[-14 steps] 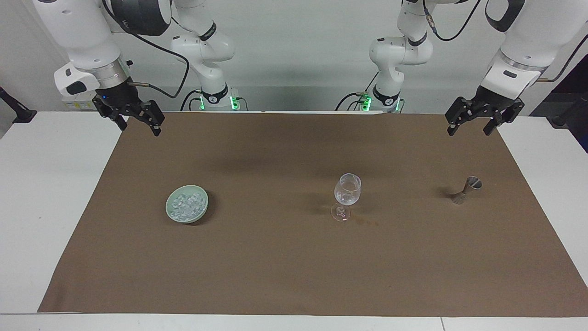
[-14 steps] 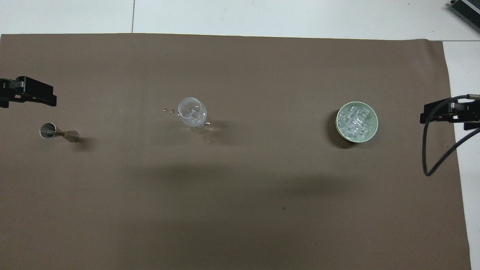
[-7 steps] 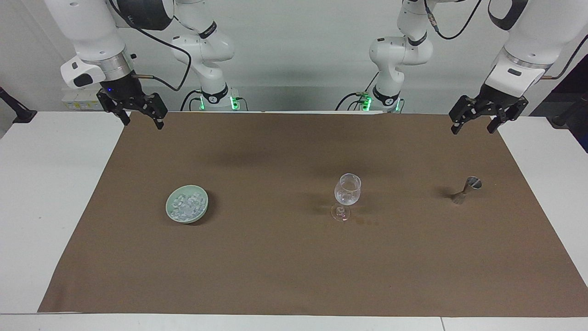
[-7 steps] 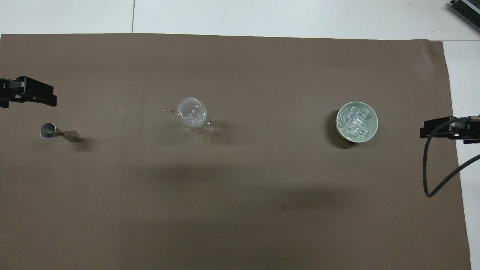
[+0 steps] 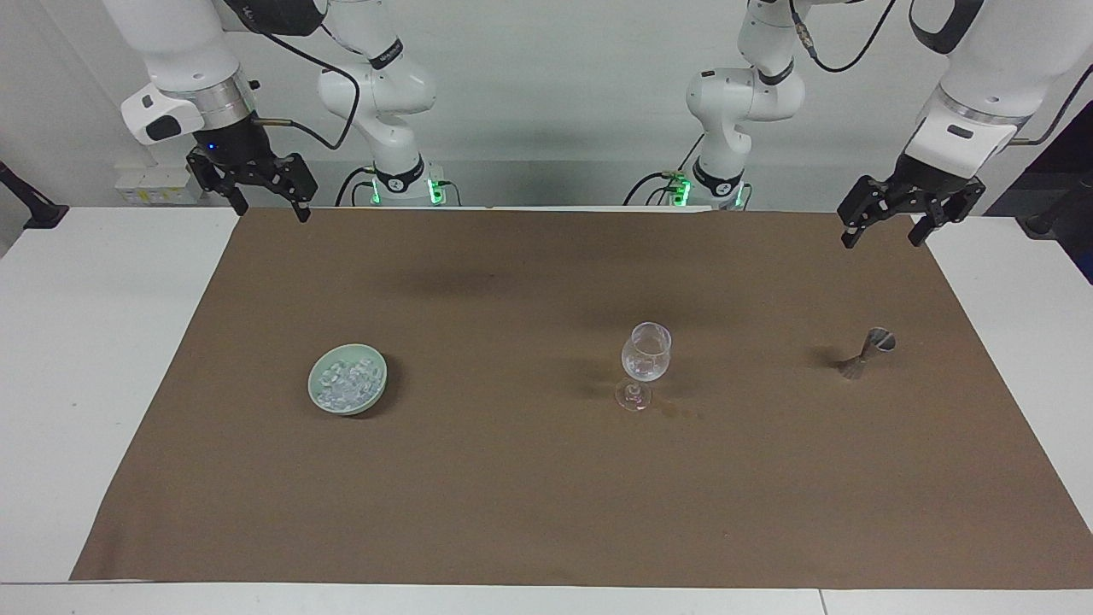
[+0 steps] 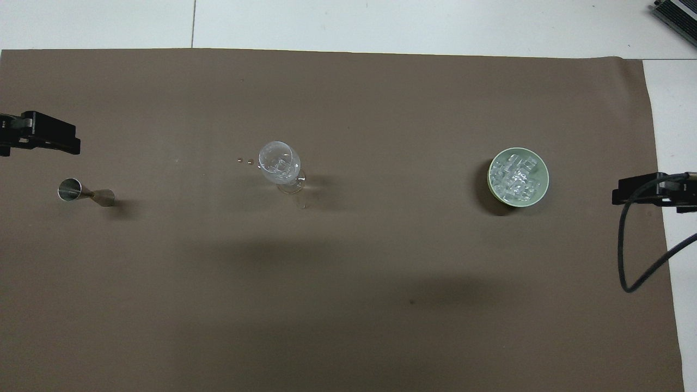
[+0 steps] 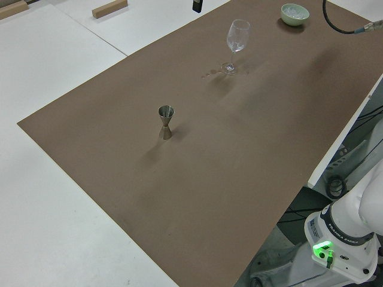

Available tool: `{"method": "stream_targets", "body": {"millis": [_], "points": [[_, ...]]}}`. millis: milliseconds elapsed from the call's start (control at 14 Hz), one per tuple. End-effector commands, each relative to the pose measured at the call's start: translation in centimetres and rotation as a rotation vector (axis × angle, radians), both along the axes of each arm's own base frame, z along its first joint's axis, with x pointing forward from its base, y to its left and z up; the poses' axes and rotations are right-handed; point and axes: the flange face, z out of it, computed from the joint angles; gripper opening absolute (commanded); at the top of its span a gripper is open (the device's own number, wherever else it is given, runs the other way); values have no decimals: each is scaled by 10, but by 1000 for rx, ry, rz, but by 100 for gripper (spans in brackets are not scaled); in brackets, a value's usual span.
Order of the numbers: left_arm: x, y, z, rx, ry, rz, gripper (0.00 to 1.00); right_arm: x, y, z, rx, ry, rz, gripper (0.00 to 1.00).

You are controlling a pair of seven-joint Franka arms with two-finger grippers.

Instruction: Pour wine and add ice with both arms

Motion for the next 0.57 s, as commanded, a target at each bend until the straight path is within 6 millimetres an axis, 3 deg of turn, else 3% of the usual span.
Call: {"method": "stream_targets", "body": {"millis": [0, 500], "points": [[-4, -4, 1, 22, -10, -12, 100, 0, 0, 3, 25, -4, 20, 100], [-4, -7, 1, 21, -8, -19, 100, 1, 0, 2, 19, -3, 28, 100]]}}
